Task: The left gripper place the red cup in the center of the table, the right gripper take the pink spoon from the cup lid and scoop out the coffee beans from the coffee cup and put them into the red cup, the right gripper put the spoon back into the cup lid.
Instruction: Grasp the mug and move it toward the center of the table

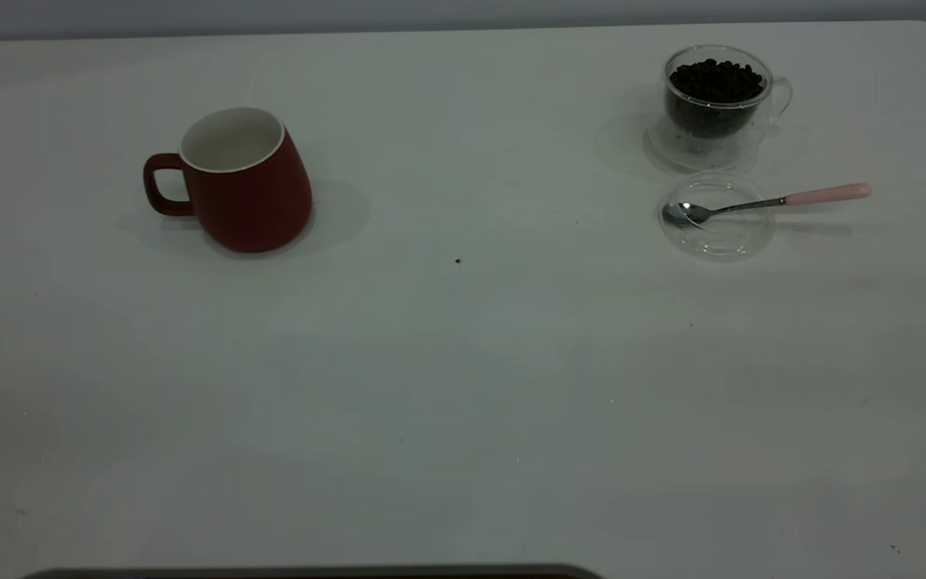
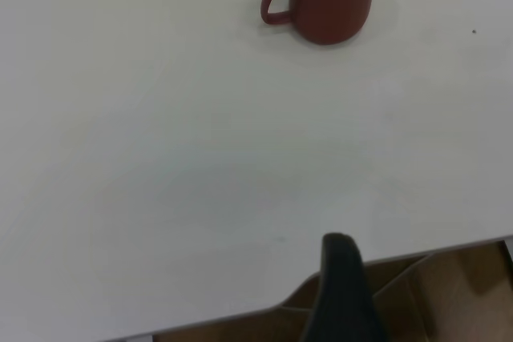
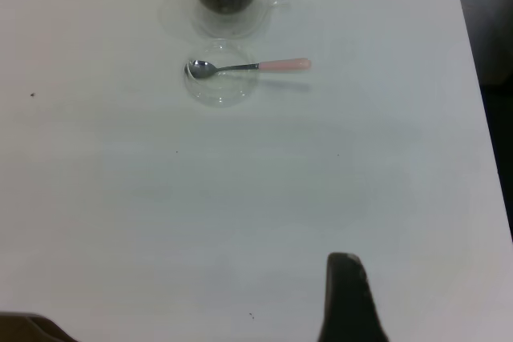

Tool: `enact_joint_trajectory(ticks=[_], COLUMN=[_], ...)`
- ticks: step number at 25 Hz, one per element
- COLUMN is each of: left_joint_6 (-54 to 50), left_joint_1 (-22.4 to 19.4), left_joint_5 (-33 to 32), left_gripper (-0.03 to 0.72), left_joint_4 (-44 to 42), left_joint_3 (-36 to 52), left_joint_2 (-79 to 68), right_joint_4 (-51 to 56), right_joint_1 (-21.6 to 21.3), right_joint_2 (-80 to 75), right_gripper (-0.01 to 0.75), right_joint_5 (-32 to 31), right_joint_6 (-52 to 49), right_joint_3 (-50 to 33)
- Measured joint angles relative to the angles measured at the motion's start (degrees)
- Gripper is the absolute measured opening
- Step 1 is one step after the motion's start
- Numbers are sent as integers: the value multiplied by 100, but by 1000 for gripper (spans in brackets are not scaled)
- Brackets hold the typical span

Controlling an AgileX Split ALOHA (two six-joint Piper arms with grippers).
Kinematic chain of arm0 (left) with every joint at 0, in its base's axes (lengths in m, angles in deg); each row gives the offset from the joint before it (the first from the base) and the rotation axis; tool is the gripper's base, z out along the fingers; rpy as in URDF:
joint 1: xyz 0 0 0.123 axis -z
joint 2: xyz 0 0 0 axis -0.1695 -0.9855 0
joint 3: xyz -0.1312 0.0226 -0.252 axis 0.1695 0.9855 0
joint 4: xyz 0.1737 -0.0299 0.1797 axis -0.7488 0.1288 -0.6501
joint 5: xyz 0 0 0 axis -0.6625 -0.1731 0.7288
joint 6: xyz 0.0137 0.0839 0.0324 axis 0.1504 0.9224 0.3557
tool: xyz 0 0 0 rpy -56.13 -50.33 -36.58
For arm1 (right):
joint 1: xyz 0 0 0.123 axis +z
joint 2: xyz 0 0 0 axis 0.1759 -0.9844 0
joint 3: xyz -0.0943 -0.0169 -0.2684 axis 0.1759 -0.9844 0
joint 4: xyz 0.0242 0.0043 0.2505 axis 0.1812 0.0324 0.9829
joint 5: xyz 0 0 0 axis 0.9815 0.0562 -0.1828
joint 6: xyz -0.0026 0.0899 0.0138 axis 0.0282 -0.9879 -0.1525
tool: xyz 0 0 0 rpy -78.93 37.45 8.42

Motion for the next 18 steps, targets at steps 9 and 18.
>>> enact_joint_trajectory(ticks=[9, 18], left_joint_6=[-502, -885], left_joint_1=[-1, -294], left_joint_5=[1326, 2990], left_gripper=[587, 587], left_joint_4=[-318, -729], left_joint_3=[-162, -785], left_joint_2=[-2474, -5878], right_joint_4=[0, 0], right_joint_1=[0, 0], right_joint_2=[0, 0], right_gripper=[535, 535], right_joint_5=[0, 0], right_joint_6=[0, 0], right_joint_3=[0, 0])
